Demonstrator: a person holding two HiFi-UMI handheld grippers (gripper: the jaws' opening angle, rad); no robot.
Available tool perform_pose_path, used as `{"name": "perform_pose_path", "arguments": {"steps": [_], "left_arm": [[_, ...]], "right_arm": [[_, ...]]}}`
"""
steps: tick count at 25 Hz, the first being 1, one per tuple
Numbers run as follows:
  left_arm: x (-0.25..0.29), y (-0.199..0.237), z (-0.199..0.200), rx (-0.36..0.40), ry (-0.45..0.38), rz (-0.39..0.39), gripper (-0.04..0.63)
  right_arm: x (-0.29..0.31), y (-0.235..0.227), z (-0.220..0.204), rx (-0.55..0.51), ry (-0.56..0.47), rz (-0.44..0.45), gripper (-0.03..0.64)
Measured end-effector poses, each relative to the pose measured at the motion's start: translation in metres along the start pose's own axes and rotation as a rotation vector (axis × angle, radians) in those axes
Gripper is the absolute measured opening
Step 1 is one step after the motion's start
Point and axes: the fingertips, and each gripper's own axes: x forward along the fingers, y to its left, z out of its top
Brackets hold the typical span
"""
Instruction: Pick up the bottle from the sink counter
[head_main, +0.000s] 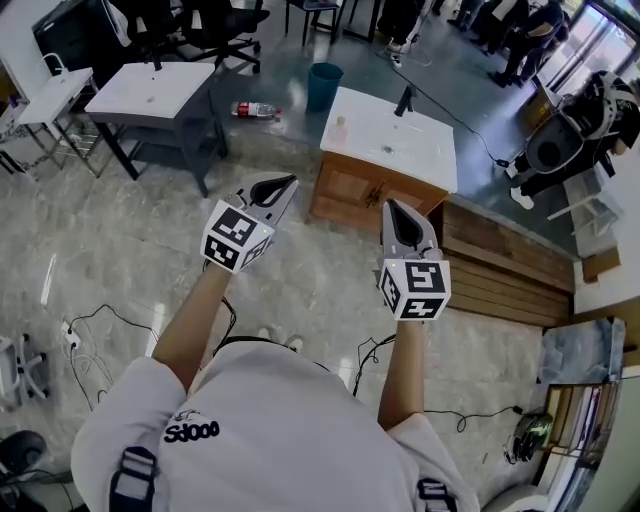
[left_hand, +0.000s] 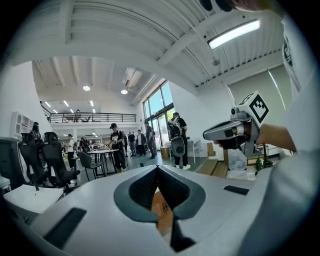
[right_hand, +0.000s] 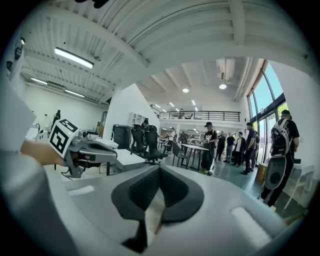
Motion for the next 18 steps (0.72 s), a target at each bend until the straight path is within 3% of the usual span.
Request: {"name": "perform_pose_path", "arguments": {"steps": [8, 18], "left_arm": [[0.01, -0.002, -0.008, -0.032, 0.019, 0.022, 0.006], [0.057, 0.032, -0.028, -0.034, 0.044, 0.041, 0.005]], "right_arm": [[0.011, -0.009, -0.015, 0.018, 0.03, 0.038, 0.008], [0.057, -0.043, -0.035, 0.01, 0.054, 0.009, 0.009]]}}
